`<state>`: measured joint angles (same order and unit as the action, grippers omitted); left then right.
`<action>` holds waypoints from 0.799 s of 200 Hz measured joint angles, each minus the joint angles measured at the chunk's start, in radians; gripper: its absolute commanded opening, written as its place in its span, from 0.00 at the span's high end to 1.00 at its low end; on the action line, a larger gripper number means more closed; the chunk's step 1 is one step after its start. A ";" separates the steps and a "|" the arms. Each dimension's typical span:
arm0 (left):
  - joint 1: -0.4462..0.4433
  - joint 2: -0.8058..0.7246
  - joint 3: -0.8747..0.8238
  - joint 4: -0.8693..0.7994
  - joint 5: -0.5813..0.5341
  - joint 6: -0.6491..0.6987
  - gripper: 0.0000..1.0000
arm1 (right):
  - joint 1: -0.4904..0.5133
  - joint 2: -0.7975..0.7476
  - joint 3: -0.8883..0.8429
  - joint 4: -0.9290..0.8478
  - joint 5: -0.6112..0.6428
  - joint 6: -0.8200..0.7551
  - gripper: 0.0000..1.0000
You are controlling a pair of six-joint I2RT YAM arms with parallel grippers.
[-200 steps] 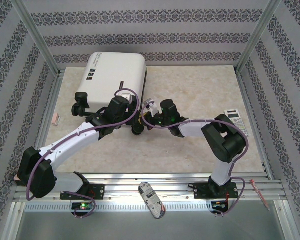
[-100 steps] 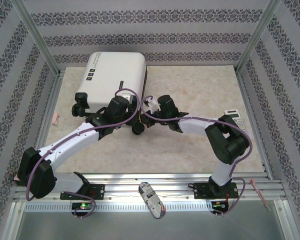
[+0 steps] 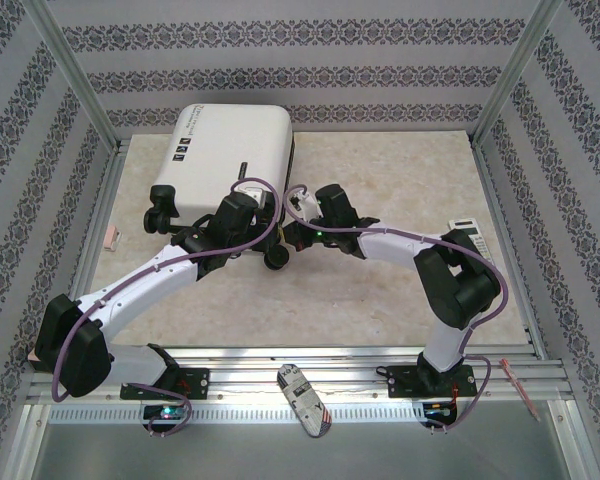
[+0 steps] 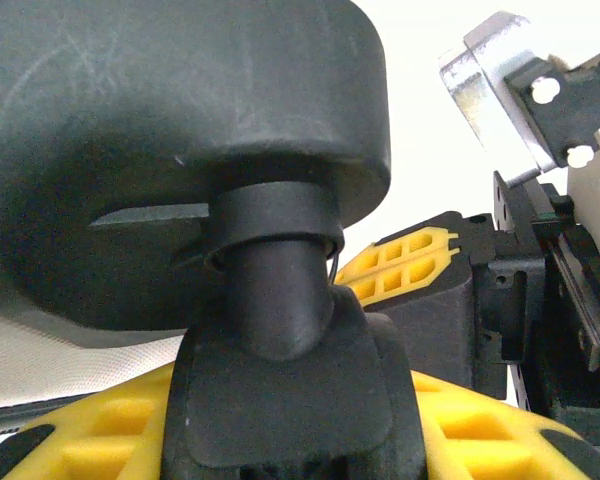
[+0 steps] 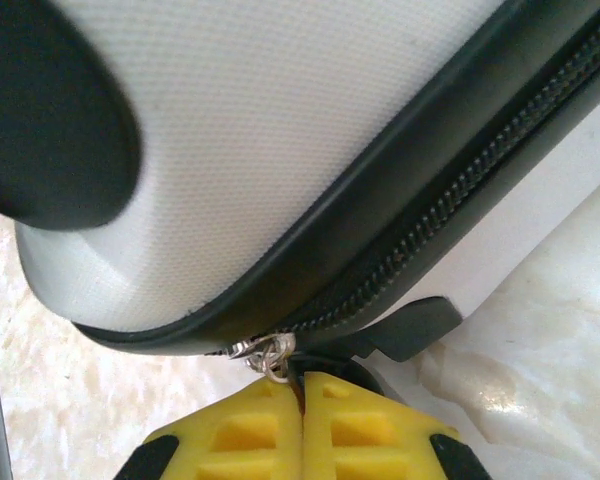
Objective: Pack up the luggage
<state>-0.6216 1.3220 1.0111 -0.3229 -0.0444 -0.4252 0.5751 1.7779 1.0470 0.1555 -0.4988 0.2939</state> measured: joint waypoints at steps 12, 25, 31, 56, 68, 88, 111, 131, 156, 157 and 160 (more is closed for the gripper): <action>0.000 0.000 0.000 0.000 0.000 0.001 0.74 | -0.006 0.000 0.008 -0.012 0.002 0.001 1.00; 0.000 0.000 0.000 -0.003 0.002 0.003 0.74 | -0.019 0.006 0.023 -0.023 0.004 0.004 1.00; 0.000 0.000 0.000 -0.005 0.005 0.004 0.74 | -0.026 0.012 0.032 -0.026 0.009 0.007 1.00; -0.006 -0.001 0.000 -0.017 0.020 0.011 0.74 | -0.064 0.049 0.073 -0.032 0.021 0.016 1.00; -0.012 -0.002 0.000 -0.025 0.027 0.018 0.74 | -0.074 0.064 0.089 -0.035 0.023 0.018 1.00; -0.020 -0.005 0.000 -0.046 0.038 0.034 0.74 | -0.090 0.095 0.119 -0.037 0.036 0.023 1.00; -0.033 -0.017 0.000 -0.076 0.050 0.057 0.76 | -0.133 0.138 0.171 -0.032 0.062 0.037 1.00; -0.057 -0.025 0.000 -0.097 0.060 0.077 0.76 | -0.184 0.195 0.238 -0.031 0.079 0.058 1.00; -0.092 -0.039 0.000 -0.119 0.076 0.102 0.77 | -0.266 0.274 0.341 -0.033 0.100 0.087 1.00; -0.093 -0.039 0.000 -0.119 0.076 0.103 0.77 | -0.268 0.276 0.344 -0.033 0.100 0.087 1.00; -0.096 -0.042 -0.001 -0.120 0.082 0.105 0.77 | -0.280 0.284 0.356 -0.034 0.101 0.093 1.00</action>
<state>-0.7177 1.2804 1.0100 -0.4431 0.0376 -0.3199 0.2947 2.0621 1.4025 0.1219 -0.3973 0.3866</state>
